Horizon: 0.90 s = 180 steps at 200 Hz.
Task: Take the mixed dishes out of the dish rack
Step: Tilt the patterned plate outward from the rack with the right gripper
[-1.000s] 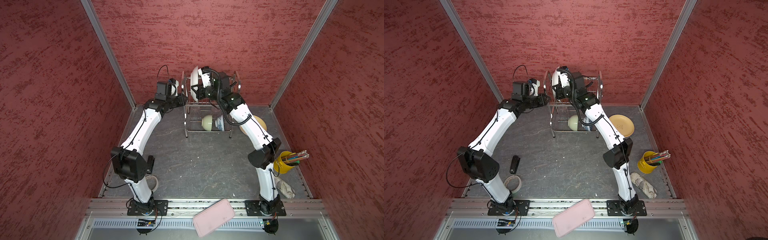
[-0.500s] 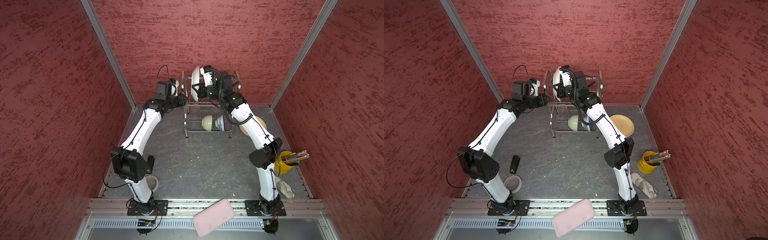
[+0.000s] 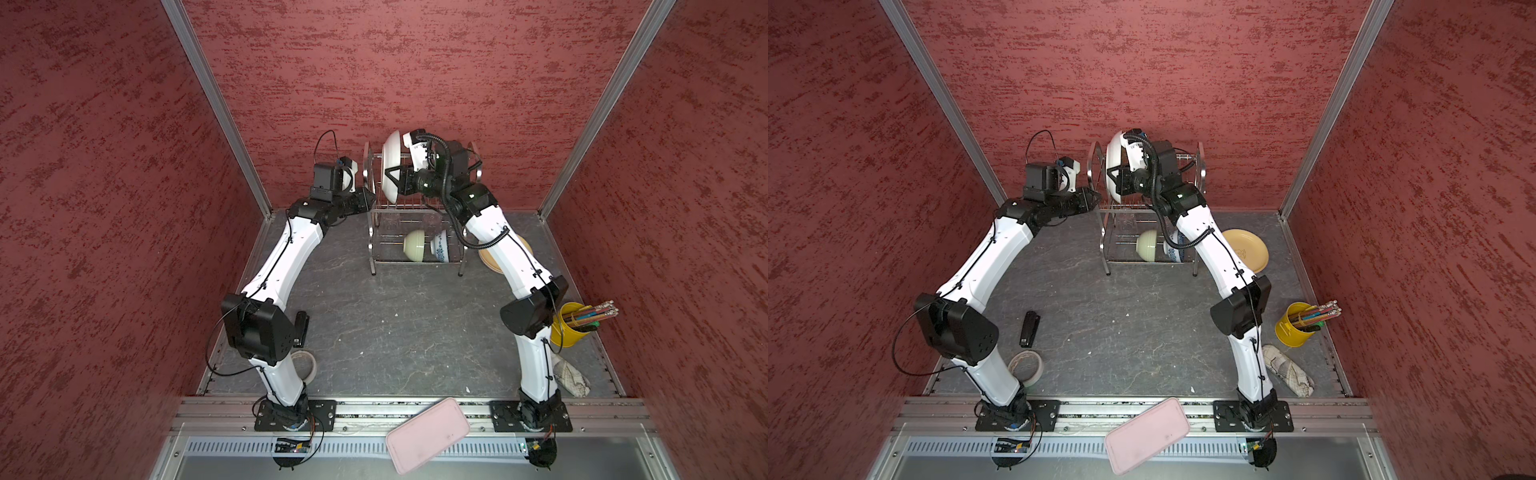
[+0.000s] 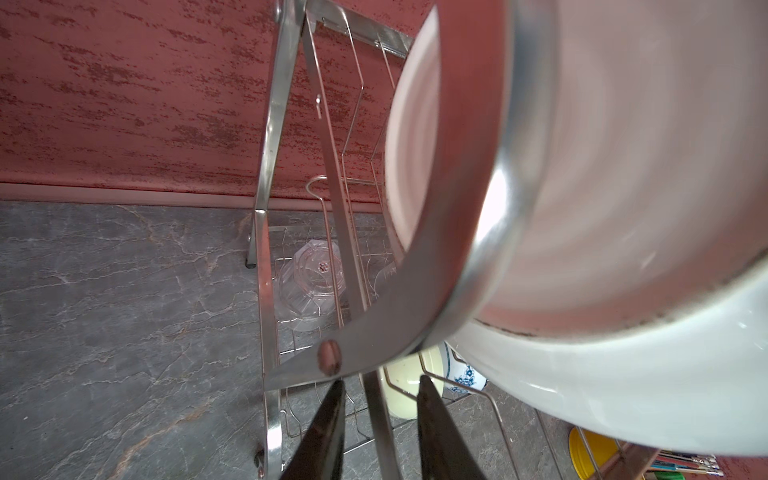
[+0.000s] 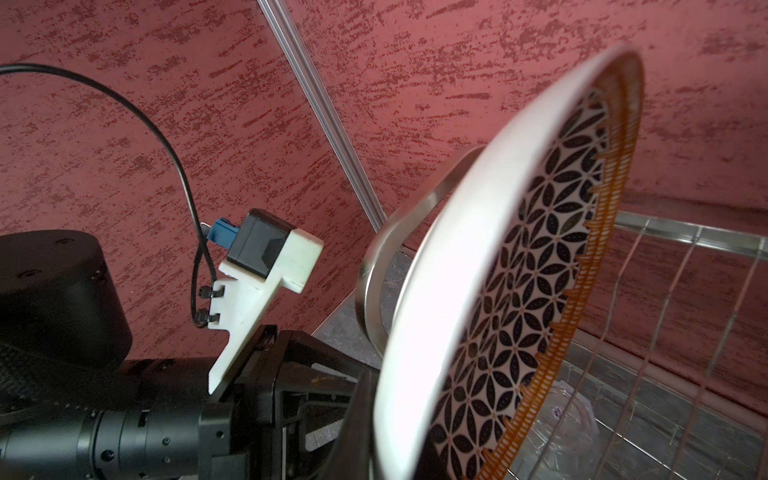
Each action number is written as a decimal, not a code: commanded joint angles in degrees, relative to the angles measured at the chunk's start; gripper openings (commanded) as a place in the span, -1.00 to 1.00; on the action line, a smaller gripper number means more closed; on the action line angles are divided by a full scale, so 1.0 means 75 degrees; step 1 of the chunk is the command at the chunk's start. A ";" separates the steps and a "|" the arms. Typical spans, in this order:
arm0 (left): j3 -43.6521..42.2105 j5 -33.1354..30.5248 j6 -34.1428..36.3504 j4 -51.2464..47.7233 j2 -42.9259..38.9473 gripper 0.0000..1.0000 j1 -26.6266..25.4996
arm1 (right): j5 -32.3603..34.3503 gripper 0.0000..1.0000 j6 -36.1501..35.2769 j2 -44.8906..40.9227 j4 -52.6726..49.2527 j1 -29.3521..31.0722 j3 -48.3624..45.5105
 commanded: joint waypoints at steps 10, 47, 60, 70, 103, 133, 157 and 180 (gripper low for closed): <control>-0.0262 -0.0368 0.0208 -0.0793 0.0231 -0.40 0.0176 | -0.0357 -1.00 -0.0251 -0.0549 0.0982 -0.0111 0.0065; -0.0264 -0.0354 0.0197 -0.0793 0.0260 -0.40 0.0174 | -0.0212 -1.00 -0.0530 -0.0565 0.0766 -0.0110 0.0222; -0.0252 -0.0356 0.0195 -0.0793 0.0267 -0.40 0.0166 | -0.0128 -1.00 -0.0667 -0.0596 0.0675 -0.0113 0.0246; -0.0240 -0.0355 0.0197 -0.0793 0.0270 -0.40 0.0164 | -0.0072 -1.00 -0.0764 -0.0638 0.0627 -0.0114 0.0251; -0.0243 -0.0356 0.0197 -0.0805 0.0278 -0.40 0.0155 | 0.0027 -1.00 -0.1090 -0.0800 0.0504 -0.0116 0.0253; -0.0249 -0.0365 0.0193 -0.0816 0.0291 -0.40 0.0164 | 0.0106 -1.00 -0.1337 -0.0947 0.0444 -0.0118 0.0241; -0.0260 -0.0362 0.0197 -0.0816 0.0302 -0.40 0.0164 | 0.0223 -1.00 -0.1585 -0.1070 0.0432 -0.0109 0.0238; -0.0281 -0.0367 0.0192 -0.0816 0.0317 -0.40 0.0152 | 0.0452 -1.00 -0.1760 -0.1170 0.0409 -0.0110 0.0241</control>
